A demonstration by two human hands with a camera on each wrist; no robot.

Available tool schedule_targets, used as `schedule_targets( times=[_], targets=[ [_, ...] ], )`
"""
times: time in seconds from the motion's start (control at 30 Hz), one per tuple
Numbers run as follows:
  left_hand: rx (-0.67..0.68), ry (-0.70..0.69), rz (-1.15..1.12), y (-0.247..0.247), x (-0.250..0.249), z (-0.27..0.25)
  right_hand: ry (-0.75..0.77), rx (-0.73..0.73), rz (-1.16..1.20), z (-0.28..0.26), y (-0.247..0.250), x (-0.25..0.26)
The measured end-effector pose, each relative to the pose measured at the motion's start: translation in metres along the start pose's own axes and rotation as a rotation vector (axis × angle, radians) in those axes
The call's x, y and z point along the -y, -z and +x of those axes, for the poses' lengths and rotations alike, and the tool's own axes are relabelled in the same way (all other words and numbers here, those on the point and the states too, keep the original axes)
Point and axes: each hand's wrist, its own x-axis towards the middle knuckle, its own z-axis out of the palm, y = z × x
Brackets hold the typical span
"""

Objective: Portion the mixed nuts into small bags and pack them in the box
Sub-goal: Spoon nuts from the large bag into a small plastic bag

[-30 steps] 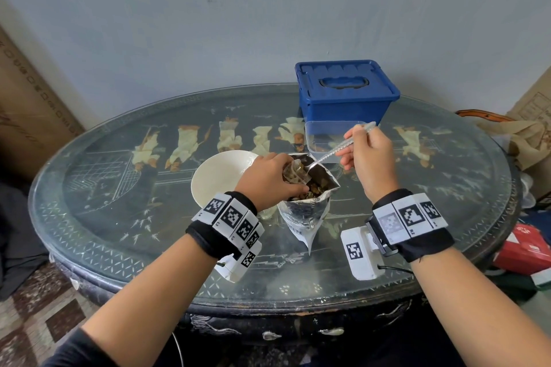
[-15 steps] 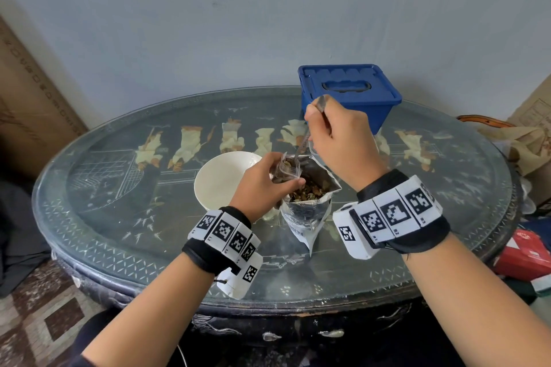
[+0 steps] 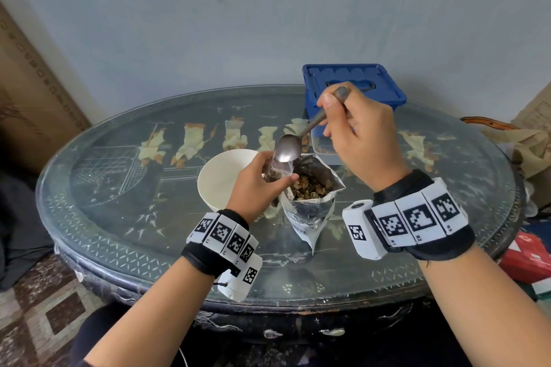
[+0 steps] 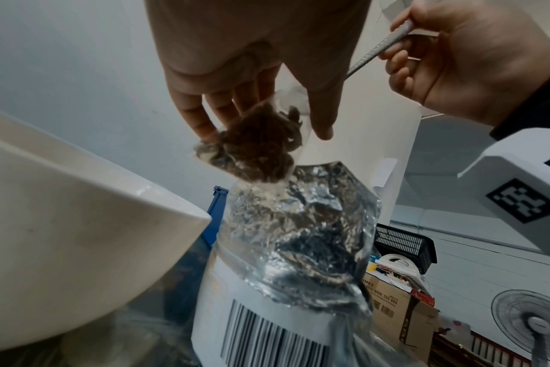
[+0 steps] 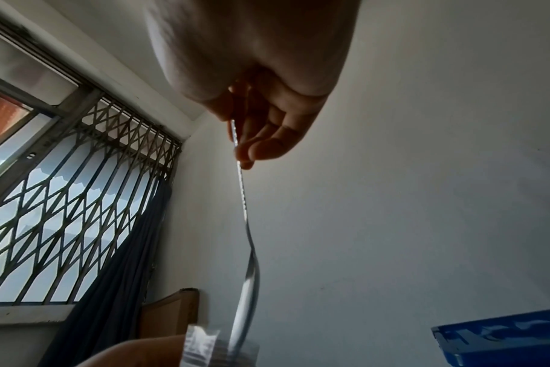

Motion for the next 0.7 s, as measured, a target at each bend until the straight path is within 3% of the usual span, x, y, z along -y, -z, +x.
schedule_targets(
  times=[0.23,0.5,0.7],
  targets=[
    [-0.029,0.023,0.003,0.001,0.007,-0.006,-0.159,-0.192,0.009,-0.022,0.014,-0.022],
    [-0.034,0.062,0.096,-0.003,0.011,-0.012,-0.133,0.048,-0.102,-0.07,-0.007,-0.044],
    [-0.003,0.081,0.122,-0.007,0.01,-0.015,0.025,0.221,-0.211,-0.087,-0.014,-0.052]
  ],
)
